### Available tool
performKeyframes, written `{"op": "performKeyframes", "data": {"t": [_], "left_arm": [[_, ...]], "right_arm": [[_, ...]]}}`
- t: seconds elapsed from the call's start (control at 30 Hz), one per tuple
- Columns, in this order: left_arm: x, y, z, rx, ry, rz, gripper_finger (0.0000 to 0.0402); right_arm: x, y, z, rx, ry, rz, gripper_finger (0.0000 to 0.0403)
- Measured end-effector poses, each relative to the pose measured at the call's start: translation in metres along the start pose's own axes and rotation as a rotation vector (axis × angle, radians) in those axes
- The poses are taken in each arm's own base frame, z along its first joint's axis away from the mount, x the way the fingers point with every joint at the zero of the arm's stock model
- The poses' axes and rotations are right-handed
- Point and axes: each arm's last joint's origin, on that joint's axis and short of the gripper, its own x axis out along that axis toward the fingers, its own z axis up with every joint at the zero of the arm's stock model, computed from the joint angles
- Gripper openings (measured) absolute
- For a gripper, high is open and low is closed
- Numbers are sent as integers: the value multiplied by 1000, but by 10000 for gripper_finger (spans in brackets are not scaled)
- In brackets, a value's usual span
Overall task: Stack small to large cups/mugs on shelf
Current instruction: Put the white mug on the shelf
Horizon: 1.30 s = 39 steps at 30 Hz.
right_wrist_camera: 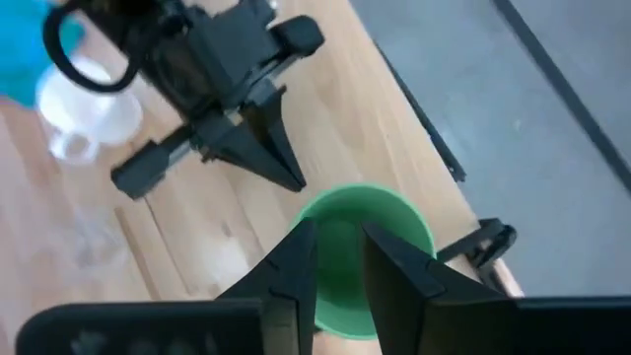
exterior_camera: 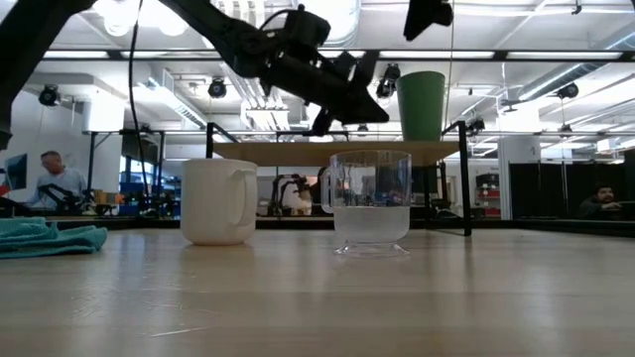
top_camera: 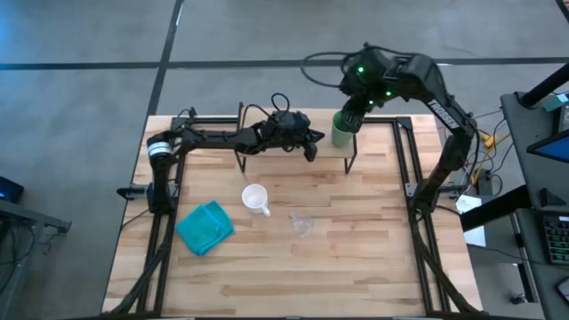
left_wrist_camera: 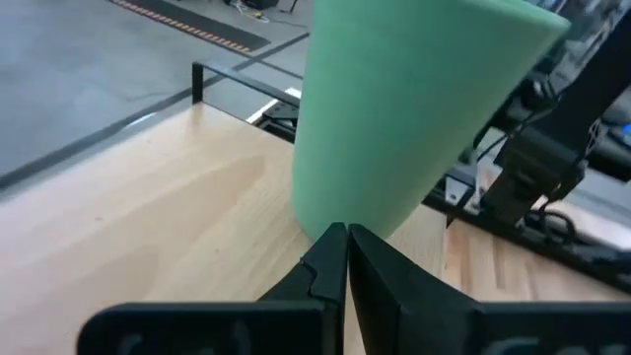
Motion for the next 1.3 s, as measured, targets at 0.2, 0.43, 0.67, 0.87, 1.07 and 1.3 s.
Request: {"op": "performKeyframes", "data": {"t": [0.2, 0.43, 0.67, 0.87, 1.07, 1.3], "left_arm": [[-36, -8, 25, 30, 81, 18, 0], [-106, -29, 59, 197, 164, -7, 0], [-178, -50, 72, 205, 267, -47, 0], [-204, -65, 57, 259, 446, -91, 0], [-208, -72, 31, 312, 700, -112, 0], [-196, -85, 6, 321, 890, -188, 0]], "right_arm": [[-23, 12, -4, -4, -75, 153, 68], [-27, 41, -10, -50, -58, 236, 69], [-8, 76, -11, -124, 20, 290, 70], [24, 97, -9, -213, 79, 310, 70], [50, 103, -11, -213, 126, 306, 68], [64, 104, -14, -199, 160, 300, 73]]}}
